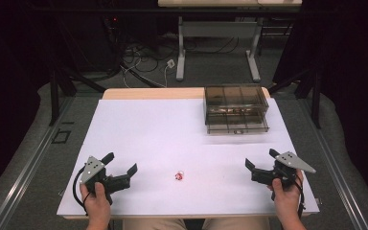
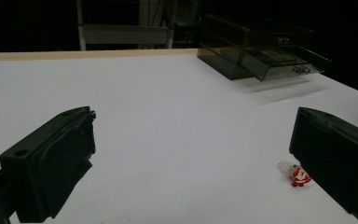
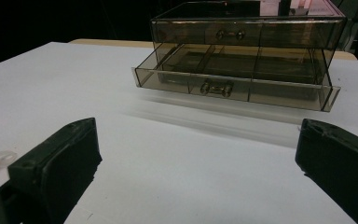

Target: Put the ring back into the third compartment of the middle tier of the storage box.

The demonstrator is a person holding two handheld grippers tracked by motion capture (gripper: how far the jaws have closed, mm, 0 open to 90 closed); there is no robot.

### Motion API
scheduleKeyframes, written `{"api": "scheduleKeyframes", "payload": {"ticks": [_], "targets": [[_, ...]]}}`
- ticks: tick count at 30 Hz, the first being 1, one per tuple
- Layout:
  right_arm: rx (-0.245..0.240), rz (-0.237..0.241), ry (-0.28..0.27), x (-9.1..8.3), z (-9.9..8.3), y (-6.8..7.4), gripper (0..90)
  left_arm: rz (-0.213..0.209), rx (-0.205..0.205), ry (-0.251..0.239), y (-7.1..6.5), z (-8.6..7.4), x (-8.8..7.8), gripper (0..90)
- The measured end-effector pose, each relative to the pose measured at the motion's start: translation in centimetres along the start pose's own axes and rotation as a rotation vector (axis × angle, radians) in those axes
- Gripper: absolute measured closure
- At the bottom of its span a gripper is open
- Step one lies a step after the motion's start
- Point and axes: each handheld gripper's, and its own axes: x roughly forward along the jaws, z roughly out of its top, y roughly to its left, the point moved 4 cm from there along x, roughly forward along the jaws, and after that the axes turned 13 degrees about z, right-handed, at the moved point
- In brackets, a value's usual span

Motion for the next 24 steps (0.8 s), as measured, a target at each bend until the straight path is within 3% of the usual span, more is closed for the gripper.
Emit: {"api": "scheduleKeyframes", "payload": {"ticks": [4,12,15,24], "targets": [[0.001,0.005,0.005,0.1,-0.2,0.2,0.0,-0.005,0.002,0.004,0.0,0.0,0.1,0.2],[-0.059,0.002,0.031,0.8,-0.5,1.4,0.0,-0.018,0.004,0.005,-0.4,0.0,0.4,0.2],[-0.044,0.004,0.045,1.4,-0.6,1.7,0.0,-0.019,0.006,0.007,-0.4,-0.1,0.4,0.2],[-0.066,0.078,0.089,2.2,-0.8,3.4,2.2,-0.017,0.006,0.012,-0.3,-0.1,0.4,0.2]]}}
